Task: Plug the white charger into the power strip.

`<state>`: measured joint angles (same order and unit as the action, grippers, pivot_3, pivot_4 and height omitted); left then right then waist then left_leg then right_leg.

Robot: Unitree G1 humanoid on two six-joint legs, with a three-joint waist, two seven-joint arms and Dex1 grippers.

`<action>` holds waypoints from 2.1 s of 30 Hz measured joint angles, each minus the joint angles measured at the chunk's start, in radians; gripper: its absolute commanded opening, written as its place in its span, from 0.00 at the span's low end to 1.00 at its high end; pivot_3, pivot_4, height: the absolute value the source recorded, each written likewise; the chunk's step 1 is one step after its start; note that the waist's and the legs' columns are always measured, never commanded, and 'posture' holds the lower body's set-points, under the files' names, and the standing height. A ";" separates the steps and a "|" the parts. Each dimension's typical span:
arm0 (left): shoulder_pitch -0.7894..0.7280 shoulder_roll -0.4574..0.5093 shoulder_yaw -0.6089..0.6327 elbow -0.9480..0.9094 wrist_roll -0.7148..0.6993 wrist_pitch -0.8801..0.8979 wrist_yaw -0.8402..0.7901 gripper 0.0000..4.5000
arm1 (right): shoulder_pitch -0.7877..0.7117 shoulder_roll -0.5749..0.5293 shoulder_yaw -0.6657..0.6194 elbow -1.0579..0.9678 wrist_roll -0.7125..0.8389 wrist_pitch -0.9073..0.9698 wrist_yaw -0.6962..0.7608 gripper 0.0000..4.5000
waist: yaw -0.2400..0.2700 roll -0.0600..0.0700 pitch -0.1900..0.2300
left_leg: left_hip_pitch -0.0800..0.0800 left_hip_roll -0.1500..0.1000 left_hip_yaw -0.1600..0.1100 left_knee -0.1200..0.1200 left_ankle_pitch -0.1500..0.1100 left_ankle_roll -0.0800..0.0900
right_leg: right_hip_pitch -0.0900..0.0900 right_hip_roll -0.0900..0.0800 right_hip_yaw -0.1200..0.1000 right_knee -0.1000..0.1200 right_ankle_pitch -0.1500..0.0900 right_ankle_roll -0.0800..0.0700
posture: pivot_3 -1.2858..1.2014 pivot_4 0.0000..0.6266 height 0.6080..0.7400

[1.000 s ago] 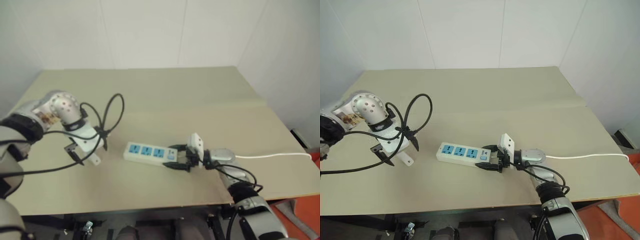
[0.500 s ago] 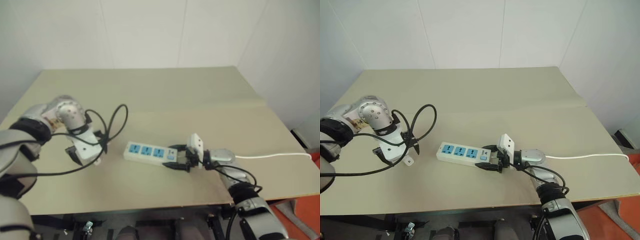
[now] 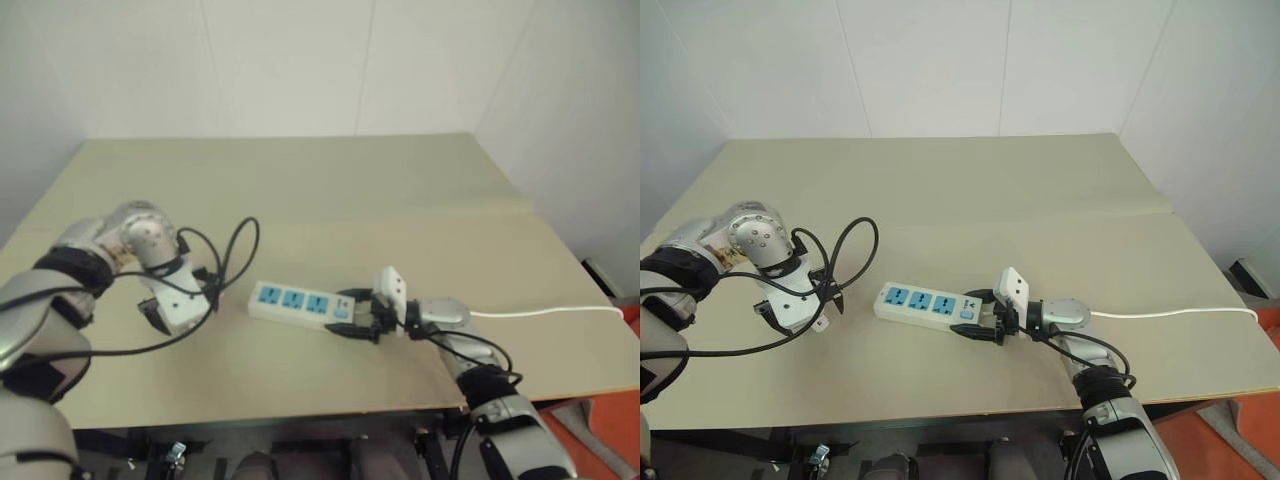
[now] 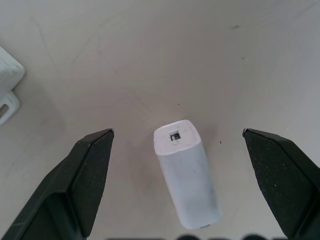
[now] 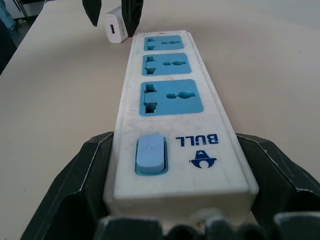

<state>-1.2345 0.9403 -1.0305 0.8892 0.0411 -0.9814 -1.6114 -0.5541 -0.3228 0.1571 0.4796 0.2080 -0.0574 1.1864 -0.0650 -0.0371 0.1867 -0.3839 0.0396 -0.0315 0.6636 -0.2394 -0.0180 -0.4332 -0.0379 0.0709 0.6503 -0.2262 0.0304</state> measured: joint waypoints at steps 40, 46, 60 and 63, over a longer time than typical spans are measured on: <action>0.215 0.005 0.503 -0.409 -0.887 0.854 0.016 0.22 | 0.014 -0.031 0.016 -0.030 0.004 0.000 0.004 0.76 | 0.008 0.000 0.000 | 0.002 -0.002 -0.002 0.004 0.000 0.000 | 0.001 -0.002 -0.001 0.006 -0.002 0.000 | 0.52 0.24 1.00; 0.382 -0.146 0.705 -0.493 -0.886 1.073 0.146 0.22 | -0.021 -0.030 0.031 -0.002 0.009 -0.001 0.083 0.76 | -0.002 0.000 0.000 | 0.002 -0.002 -0.003 0.004 0.000 0.000 | 0.001 -0.001 -0.001 0.007 0.002 -0.006 | 0.52 0.24 1.00; 0.564 -0.425 0.889 -0.559 -0.742 1.085 0.185 0.22 | -0.049 0.026 0.056 0.052 -0.010 -0.040 0.114 0.76 | -0.007 0.000 0.000 | 0.003 -0.002 -0.003 0.004 0.000 0.000 | 0.001 -0.001 -0.001 0.007 0.003 -0.008 | 0.52 0.24 1.00; 0.590 -0.439 0.900 -0.559 -0.713 1.068 0.166 0.22 | -0.049 0.026 0.056 0.052 -0.010 -0.040 0.114 0.76 | -0.006 0.000 0.000 | 0.003 -0.002 -0.003 0.004 0.000 0.000 | 0.001 -0.001 -0.001 0.007 0.003 -0.008 | 0.52 0.24 1.00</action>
<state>-0.6443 0.5008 -0.1305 0.3306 -0.6716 0.0868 -1.4455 -0.6029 -0.2968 0.2130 0.5315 0.1981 -0.0975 1.3006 -0.0714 -0.0373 0.1862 -0.3813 0.0376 -0.0342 0.6674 -0.2394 -0.0177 -0.4321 -0.0391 0.0703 0.6574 -0.2234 0.0227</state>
